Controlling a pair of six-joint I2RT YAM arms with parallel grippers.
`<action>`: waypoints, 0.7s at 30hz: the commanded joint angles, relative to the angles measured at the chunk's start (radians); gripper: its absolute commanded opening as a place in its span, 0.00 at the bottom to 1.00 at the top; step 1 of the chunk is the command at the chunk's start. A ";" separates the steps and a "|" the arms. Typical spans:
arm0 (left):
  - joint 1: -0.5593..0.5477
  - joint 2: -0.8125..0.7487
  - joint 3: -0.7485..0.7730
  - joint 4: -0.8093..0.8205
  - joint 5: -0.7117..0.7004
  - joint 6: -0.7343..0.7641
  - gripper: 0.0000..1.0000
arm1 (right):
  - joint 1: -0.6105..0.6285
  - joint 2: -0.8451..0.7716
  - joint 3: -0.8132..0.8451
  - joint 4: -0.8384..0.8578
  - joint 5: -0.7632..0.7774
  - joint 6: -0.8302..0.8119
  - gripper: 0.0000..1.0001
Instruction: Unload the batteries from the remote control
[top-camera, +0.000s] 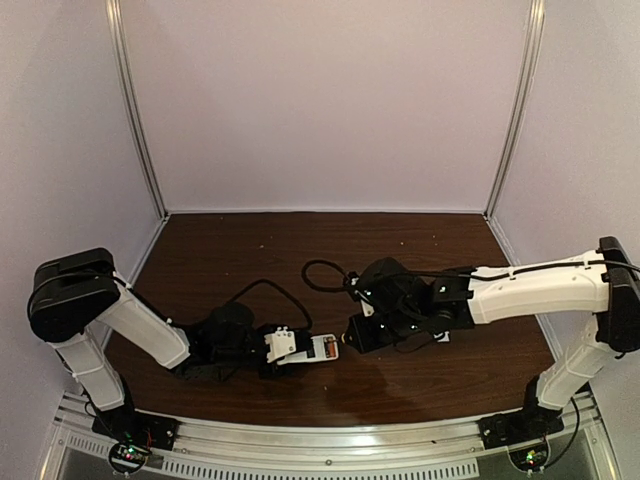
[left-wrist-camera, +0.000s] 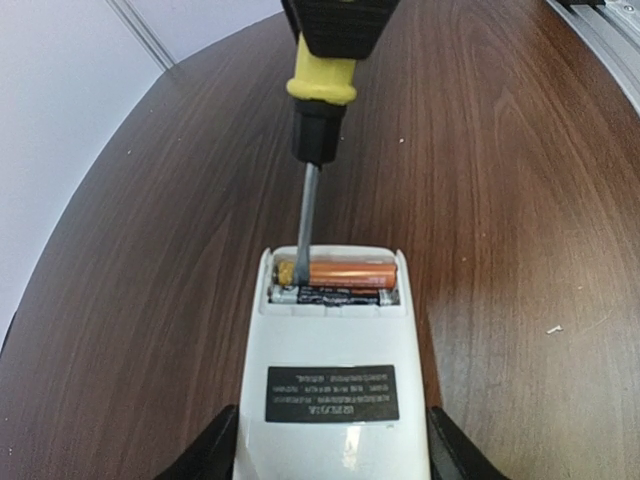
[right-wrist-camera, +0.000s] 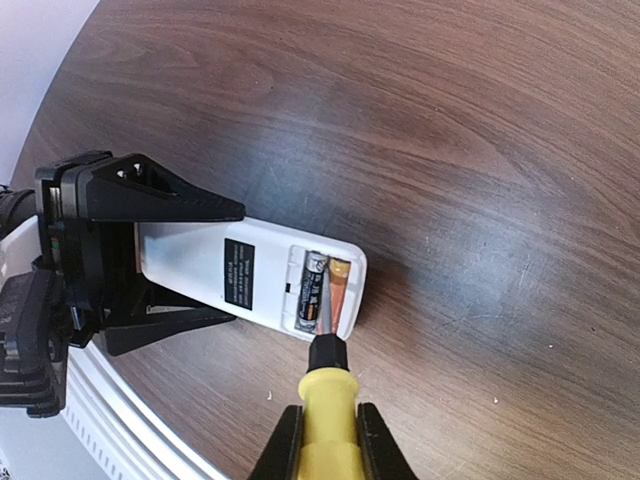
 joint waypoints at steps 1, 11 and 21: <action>-0.020 0.002 0.027 0.037 0.018 0.019 0.00 | -0.010 0.046 0.090 -0.109 0.082 -0.009 0.00; -0.023 0.001 0.025 0.032 0.017 0.023 0.00 | -0.009 0.129 0.195 -0.195 0.052 -0.055 0.00; -0.023 -0.001 0.021 0.038 0.042 0.025 0.00 | -0.037 0.125 0.098 -0.060 -0.110 -0.149 0.00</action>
